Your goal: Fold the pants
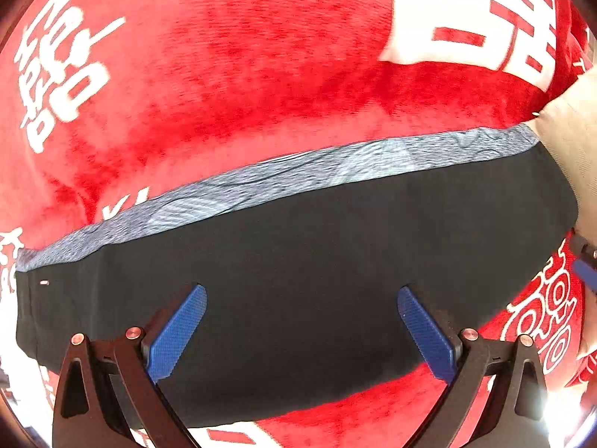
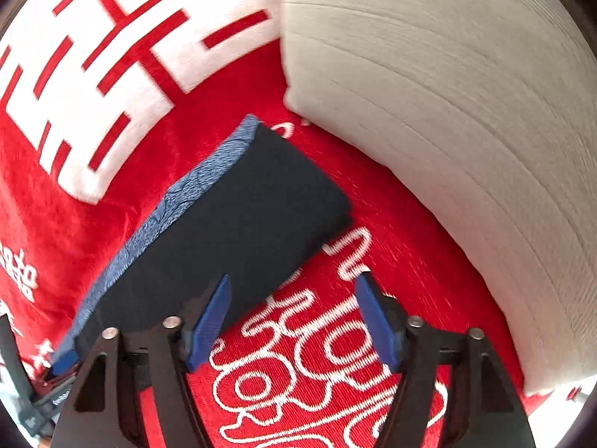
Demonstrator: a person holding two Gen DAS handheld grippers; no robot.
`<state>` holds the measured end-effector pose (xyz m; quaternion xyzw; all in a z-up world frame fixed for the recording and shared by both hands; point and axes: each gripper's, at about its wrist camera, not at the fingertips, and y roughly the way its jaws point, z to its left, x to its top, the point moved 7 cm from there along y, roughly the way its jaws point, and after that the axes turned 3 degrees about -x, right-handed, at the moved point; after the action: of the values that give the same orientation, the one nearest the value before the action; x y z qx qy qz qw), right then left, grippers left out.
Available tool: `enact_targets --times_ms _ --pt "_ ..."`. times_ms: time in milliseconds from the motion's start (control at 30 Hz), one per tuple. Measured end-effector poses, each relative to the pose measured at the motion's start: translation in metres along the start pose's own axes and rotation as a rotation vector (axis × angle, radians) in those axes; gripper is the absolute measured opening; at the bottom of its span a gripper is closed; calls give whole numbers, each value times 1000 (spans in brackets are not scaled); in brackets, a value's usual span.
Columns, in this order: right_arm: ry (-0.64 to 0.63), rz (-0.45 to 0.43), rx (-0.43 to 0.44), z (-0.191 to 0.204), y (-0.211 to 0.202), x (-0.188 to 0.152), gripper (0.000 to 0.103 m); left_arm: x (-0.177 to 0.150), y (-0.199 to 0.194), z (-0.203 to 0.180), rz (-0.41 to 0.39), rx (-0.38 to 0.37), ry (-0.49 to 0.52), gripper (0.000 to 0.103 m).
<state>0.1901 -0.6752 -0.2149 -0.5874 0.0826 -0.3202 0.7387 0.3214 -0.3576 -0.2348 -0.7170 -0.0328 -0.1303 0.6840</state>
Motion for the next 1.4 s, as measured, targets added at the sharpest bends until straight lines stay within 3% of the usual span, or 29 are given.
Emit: enact_targets --times_ms 133,367,633,767,867,900,967,1033,1100,1400 --pt "92 56 163 2 10 -13 63 3 7 -10 17 -3 -27 103" --pt "197 34 369 15 32 -18 63 5 23 -21 35 31 -18 103" --pt "275 -68 478 21 45 -2 63 5 31 -22 34 29 -42 103" --pt "250 -98 492 35 51 9 64 8 28 -28 34 18 -46 103" --pt "247 -94 478 45 59 17 61 19 15 -44 -9 0 -41 103" --pt "246 -80 466 45 61 17 56 23 11 -49 -23 -2 -36 103" --pt "231 -33 397 46 67 17 16 28 9 -60 -41 -1 -21 103" --pt "191 -35 374 51 62 19 15 26 14 -69 -35 26 5 97" --pt "131 -54 362 60 51 21 14 18 28 -71 -3 42 24 74" --pt "-107 -90 360 123 8 19 14 1 33 -71 -113 14 29 74"
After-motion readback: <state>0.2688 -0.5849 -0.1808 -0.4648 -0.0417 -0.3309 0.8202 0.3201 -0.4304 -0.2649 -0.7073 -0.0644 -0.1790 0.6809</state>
